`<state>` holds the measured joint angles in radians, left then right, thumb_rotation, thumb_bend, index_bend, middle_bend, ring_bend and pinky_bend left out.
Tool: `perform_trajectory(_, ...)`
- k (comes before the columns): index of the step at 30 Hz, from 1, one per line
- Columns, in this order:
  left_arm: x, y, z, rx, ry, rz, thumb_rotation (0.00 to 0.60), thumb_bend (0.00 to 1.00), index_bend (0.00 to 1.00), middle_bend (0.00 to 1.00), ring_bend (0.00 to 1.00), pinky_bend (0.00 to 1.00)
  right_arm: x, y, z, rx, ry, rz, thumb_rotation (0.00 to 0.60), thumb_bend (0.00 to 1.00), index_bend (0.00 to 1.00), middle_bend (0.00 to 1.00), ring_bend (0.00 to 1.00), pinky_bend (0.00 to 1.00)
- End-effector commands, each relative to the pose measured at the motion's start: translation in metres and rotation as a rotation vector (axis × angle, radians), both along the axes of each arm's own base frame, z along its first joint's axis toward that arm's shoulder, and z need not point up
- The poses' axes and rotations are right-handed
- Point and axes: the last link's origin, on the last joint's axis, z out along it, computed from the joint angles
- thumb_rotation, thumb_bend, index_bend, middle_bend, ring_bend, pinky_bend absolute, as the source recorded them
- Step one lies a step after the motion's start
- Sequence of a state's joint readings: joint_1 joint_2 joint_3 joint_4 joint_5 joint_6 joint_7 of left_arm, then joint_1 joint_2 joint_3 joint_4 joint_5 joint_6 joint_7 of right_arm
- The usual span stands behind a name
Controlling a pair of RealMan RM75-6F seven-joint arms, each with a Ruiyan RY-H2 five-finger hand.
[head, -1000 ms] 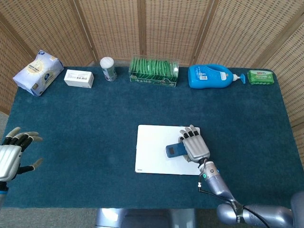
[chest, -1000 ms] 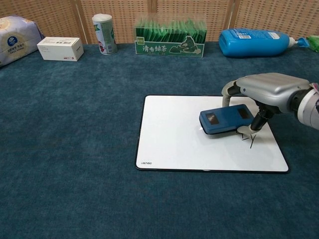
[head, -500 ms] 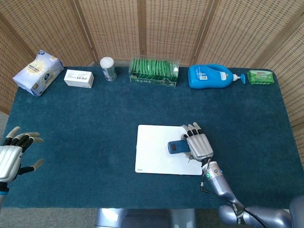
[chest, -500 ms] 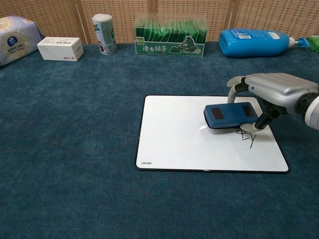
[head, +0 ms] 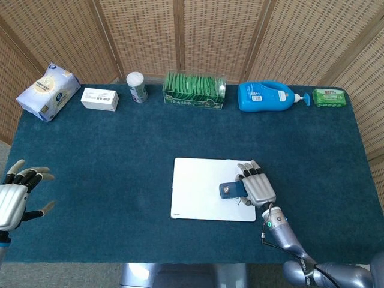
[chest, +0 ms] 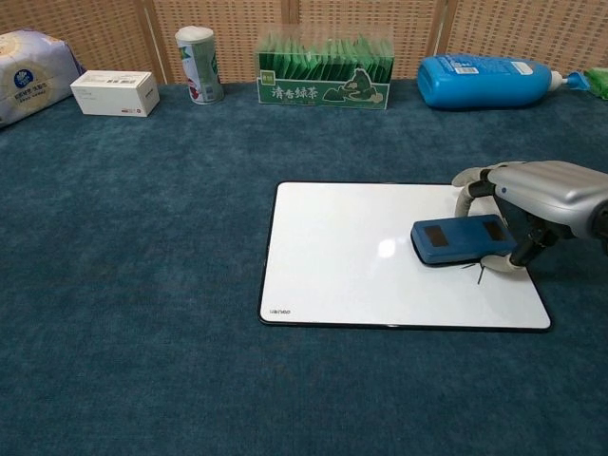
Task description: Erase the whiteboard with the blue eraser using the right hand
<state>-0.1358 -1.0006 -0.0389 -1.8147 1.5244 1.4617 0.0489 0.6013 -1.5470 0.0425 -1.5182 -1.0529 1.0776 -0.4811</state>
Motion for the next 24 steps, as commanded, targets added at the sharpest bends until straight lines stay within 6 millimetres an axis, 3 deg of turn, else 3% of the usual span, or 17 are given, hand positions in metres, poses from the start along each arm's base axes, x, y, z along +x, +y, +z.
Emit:
perform_trajectory(1, 0.001, 0.001, 0.000, 0.001, -0.002, -0.003, 0.600, 0.26, 0.36, 0.30, 0.26, 0.08, -0.004, 0.003, 0.004, -0.003, 0.008, -0.004, 0.600, 0.38, 0.76, 0.10, 0.00, 0.00)
perform_trajectory(15, 0.006, 0.004, -0.005, -0.019, -0.003, -0.026, 0.600, 0.26, 0.36, 0.30, 0.26, 0.08, -0.019, 0.021, 0.023, -0.019, 0.039, -0.038, 0.600, 0.38, 0.75, 0.11, 0.00, 0.00)
perform_trajectory(24, 0.004, 0.000, -0.001, 0.000, -0.002, -0.018, 0.600, 0.26, 0.36, 0.30, 0.26, 0.08, -0.013, 0.008, 0.014, -0.006, 0.030, -0.023, 0.600, 0.38, 0.76, 0.11, 0.00, 0.00)
